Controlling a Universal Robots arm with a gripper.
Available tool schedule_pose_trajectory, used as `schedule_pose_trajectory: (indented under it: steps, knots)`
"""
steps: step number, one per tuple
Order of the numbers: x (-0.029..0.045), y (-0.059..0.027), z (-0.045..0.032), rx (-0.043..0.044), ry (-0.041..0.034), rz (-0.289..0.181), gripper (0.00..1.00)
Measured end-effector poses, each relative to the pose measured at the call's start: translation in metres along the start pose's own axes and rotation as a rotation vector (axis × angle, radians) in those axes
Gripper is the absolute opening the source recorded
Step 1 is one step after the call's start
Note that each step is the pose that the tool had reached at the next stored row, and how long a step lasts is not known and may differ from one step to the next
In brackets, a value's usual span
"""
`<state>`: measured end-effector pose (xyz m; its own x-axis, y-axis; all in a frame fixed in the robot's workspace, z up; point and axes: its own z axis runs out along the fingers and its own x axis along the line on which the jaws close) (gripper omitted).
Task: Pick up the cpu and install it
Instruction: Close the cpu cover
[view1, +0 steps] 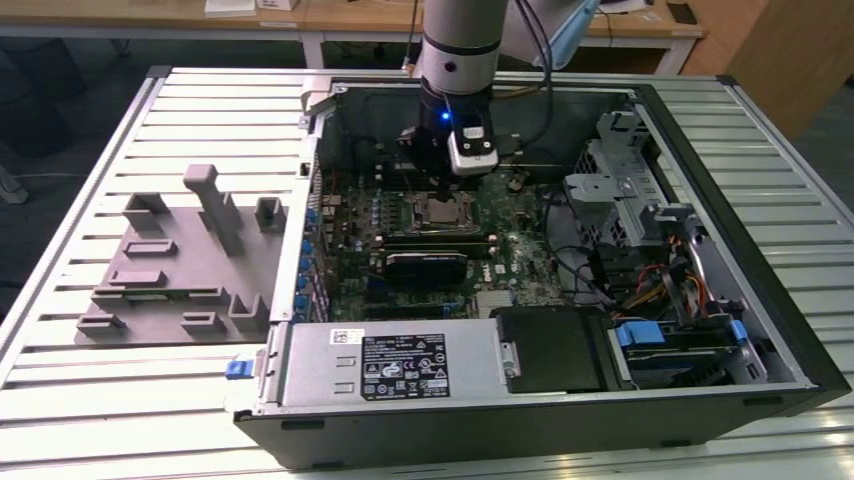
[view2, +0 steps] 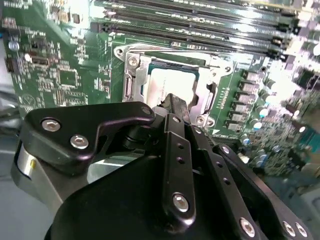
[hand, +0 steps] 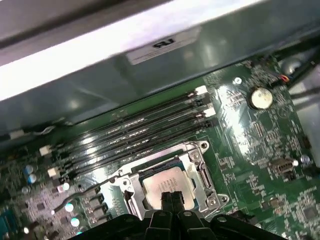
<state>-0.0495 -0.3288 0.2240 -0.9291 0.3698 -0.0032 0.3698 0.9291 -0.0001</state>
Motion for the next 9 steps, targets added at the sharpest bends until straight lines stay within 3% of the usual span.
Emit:
schedule_pose_trajectory:
  steps: [9]
  knots:
    - [0.0,0.0,0.0008,-0.0006,0.0,-0.164,0.11]
